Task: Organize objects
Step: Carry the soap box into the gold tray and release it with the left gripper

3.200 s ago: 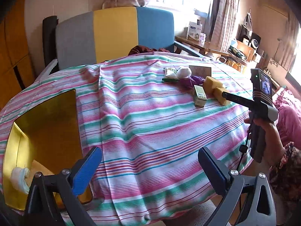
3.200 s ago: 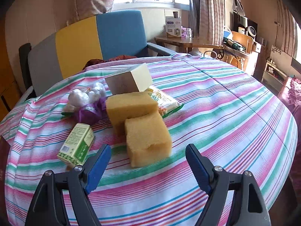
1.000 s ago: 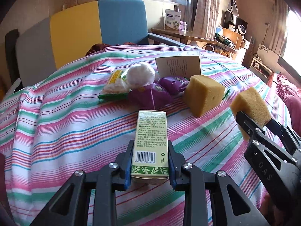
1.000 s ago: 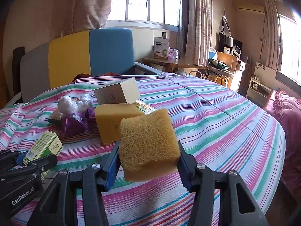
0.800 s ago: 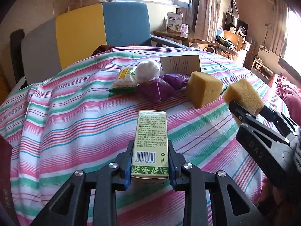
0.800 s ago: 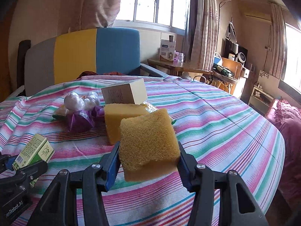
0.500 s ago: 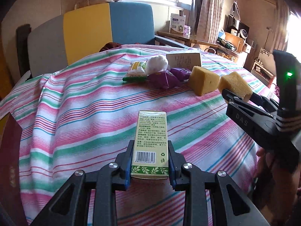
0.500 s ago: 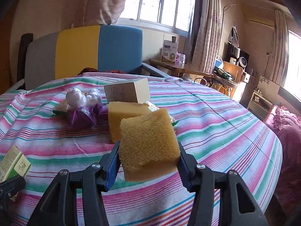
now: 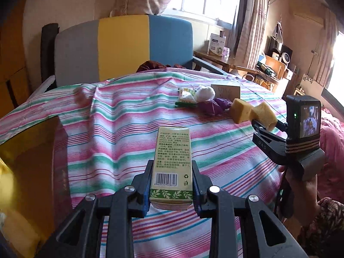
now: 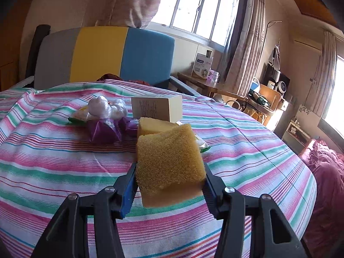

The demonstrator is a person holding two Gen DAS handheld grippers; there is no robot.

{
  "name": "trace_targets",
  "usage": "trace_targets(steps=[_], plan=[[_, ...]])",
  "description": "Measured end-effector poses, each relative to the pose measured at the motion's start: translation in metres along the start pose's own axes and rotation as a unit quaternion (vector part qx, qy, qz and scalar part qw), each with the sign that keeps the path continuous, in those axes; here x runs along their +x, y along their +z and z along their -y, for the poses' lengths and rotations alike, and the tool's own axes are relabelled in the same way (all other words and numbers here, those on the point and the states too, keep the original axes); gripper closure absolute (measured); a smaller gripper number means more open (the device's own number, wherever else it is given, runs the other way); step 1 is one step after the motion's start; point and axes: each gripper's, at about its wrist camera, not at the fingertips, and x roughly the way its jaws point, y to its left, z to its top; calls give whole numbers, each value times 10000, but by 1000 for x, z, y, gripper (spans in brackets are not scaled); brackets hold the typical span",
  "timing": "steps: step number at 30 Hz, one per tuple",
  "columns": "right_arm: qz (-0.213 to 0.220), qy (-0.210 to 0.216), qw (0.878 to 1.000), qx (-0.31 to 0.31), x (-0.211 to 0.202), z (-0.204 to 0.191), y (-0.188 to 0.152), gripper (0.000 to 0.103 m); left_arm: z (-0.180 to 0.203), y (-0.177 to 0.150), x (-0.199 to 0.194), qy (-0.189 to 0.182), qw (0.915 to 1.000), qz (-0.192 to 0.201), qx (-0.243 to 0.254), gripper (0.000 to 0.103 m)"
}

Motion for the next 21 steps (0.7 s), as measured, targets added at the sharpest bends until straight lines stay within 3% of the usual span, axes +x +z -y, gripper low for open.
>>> trace_targets(steps=[10,21], plan=[[33,48,9996,-292,-2,-10,0,48,-84,-10,-34,700,9939,9,-850,72],[124,138,9964,-824,-8,-33,-2,48,-180,-27,-45,1376,9723,-192,-1881,72]])
